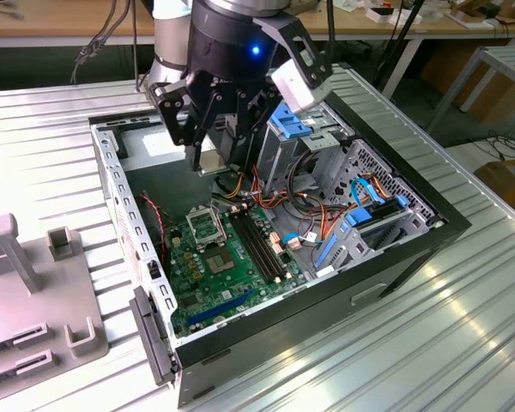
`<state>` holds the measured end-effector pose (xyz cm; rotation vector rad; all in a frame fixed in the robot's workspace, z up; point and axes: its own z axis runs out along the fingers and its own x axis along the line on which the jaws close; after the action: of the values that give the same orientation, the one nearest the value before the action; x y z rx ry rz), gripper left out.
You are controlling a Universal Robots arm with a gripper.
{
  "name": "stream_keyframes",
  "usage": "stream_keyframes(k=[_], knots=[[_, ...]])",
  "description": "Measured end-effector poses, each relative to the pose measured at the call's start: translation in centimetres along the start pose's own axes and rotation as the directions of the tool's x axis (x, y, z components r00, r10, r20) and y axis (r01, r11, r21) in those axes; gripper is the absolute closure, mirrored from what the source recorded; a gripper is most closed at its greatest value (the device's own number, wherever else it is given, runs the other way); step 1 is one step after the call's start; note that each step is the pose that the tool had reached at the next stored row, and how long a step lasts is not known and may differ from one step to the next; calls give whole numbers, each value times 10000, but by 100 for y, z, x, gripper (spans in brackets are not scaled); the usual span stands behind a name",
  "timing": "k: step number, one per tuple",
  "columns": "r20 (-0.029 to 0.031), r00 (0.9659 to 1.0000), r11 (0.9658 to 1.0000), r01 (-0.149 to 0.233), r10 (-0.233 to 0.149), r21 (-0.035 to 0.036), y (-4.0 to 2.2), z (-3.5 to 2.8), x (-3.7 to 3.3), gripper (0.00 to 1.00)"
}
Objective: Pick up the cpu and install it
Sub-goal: 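Pick up the cpu and move it towards the insertion slot, then place the cpu into insertion slot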
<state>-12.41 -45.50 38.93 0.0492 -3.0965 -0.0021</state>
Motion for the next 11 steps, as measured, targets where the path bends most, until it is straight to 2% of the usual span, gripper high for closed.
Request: stream_keyframes(k=[11], knots=[[-1, 10000, 10000, 1, -1, 0, -11, 3, -28, 53]])
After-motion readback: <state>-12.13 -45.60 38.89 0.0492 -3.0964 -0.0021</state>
